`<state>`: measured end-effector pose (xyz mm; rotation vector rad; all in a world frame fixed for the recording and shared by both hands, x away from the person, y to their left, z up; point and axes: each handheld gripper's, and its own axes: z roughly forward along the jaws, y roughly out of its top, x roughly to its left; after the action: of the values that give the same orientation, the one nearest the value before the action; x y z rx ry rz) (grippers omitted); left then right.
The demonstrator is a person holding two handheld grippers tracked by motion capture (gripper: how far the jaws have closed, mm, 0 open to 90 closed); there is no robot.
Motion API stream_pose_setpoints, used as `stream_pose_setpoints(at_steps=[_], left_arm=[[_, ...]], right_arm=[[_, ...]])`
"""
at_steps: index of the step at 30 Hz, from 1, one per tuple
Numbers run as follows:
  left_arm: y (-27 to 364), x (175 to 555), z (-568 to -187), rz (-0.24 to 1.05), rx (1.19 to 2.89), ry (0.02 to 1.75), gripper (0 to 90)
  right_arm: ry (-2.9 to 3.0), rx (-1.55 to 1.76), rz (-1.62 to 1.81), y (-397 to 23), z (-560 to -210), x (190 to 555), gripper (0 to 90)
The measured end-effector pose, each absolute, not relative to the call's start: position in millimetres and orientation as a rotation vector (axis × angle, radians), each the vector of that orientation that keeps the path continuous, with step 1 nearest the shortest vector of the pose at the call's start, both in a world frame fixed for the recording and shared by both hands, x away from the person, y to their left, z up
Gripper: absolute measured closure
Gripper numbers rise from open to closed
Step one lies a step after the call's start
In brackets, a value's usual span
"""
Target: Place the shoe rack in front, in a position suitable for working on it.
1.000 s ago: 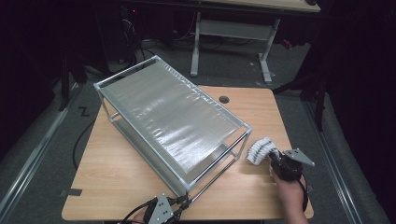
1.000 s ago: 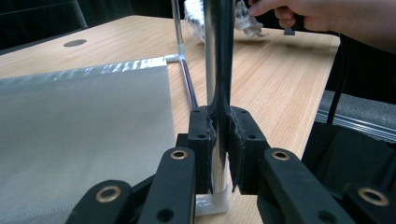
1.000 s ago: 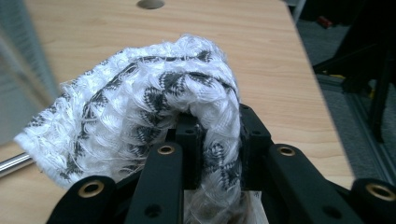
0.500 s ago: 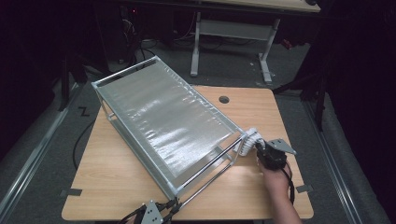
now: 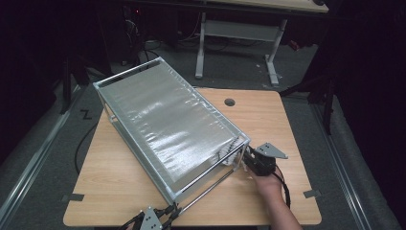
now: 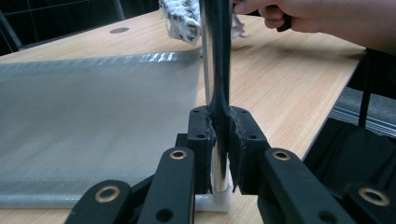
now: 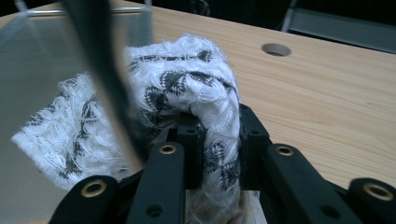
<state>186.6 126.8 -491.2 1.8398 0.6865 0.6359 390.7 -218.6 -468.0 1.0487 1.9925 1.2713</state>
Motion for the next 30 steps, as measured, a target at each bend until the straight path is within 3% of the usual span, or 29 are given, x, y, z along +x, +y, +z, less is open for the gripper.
stream_pose_setpoints(at_steps=[25, 30], left_arm=[[144.5, 208.9, -488.2, 0.693, 1.852, 0.759, 80.4], [136.8, 220.8, -489.1, 0.642, 1.814, 0.768, 80.4]], right_arm=[[2.068, 1.007, 1.292, -233.0, -468.9, 372.0, 80.9], [2.039, 1.039, 1.271, -248.4, -469.1, 358.4, 80.8]])
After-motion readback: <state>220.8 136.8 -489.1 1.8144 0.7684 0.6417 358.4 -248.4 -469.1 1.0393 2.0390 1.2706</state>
